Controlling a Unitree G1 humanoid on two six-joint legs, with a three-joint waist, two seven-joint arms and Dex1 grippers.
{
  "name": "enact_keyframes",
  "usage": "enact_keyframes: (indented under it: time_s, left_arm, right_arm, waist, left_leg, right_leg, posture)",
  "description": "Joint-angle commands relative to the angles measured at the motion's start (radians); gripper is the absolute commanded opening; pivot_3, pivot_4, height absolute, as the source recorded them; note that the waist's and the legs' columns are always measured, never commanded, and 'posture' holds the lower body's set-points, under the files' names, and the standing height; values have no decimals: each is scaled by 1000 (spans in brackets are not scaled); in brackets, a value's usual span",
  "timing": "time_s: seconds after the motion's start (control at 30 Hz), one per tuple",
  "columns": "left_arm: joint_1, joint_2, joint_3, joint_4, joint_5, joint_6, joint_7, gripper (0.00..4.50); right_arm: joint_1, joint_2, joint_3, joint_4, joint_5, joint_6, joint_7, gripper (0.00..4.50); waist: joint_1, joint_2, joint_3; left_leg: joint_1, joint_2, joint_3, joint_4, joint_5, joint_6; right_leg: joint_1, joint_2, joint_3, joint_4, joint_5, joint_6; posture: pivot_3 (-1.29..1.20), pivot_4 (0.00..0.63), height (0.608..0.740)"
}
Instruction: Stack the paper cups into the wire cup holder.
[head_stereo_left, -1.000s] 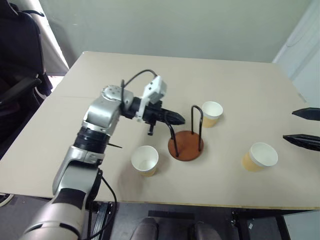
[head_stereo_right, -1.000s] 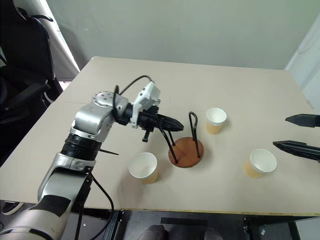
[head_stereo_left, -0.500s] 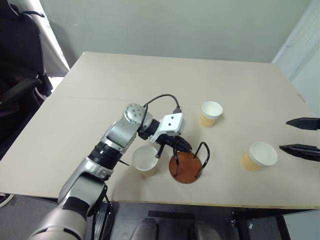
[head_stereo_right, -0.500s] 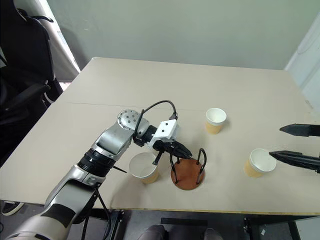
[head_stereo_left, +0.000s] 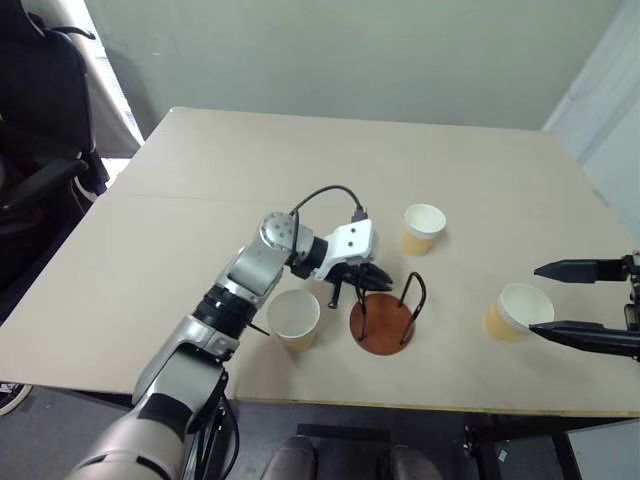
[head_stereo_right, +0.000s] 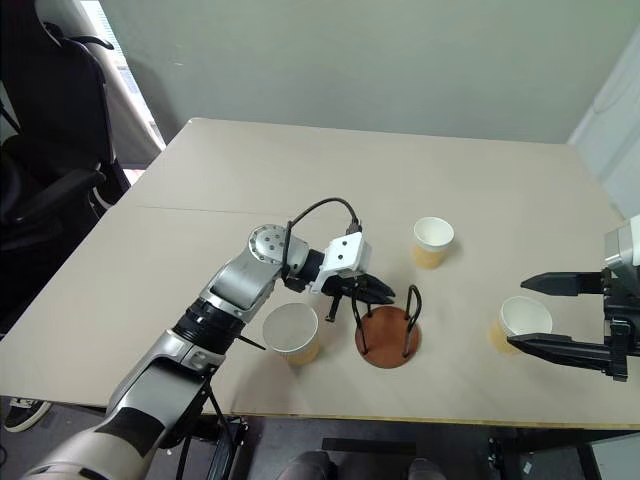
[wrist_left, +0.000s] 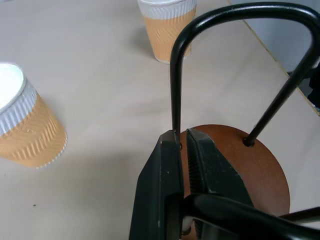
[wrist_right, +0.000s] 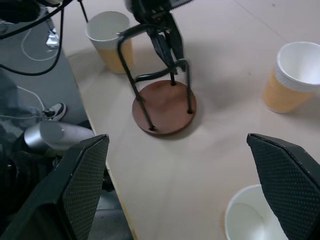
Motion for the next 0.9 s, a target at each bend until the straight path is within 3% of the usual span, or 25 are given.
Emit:
enact_keyframes:
  time_s: [0.03,0.23,0.47,0.6,0.9]
  left_arm:
    - [-5,9,-5,-27,2,59,-13,1534]
    - [-4,34,-11,-27,31,27,-5,3678]
    - [-34,48,67,-46,-52,30,-46,3678]
    - [-33,129,91,-123,-110,79,-144,3678]
    - [-45,293,189,-165,-143,114,-162,3678]
  right_arm:
    - [-11,2,-3,-23,28,-1,-19,4500]
    - [-12,7,20,-26,36,-11,-40,4500]
    - [18,-16,50,-4,-20,-34,-35,4500]
    - [44,-57,108,44,-106,-80,-22,4500]
    - [22,-133,340,161,-298,-236,-26,4500]
  waist:
    - [0,0,0]
    - [0,0,0]
    - [0,-1,0]
    - [-1,-1,0]
    - [-6,0,0]
  left_leg:
    - [0,0,0,0,0,0]
    - [-2,0,-1,0,0,0]
    - [-3,0,-2,0,0,0]
    - [-3,0,-1,-1,0,0]
    - [-3,1,-2,-1,0,0]
  right_leg:
    - [0,0,0,0,0,0]
    - [-1,0,0,-2,0,0]
    - [-1,0,0,-2,0,0]
    - [-2,0,0,-2,0,0]
    - [-3,-1,0,-2,0,0]
  posture:
    - [0,150,740]
    - [0,150,740]
    - [0,150,740]
    - [0,150,740]
    - [0,150,740]
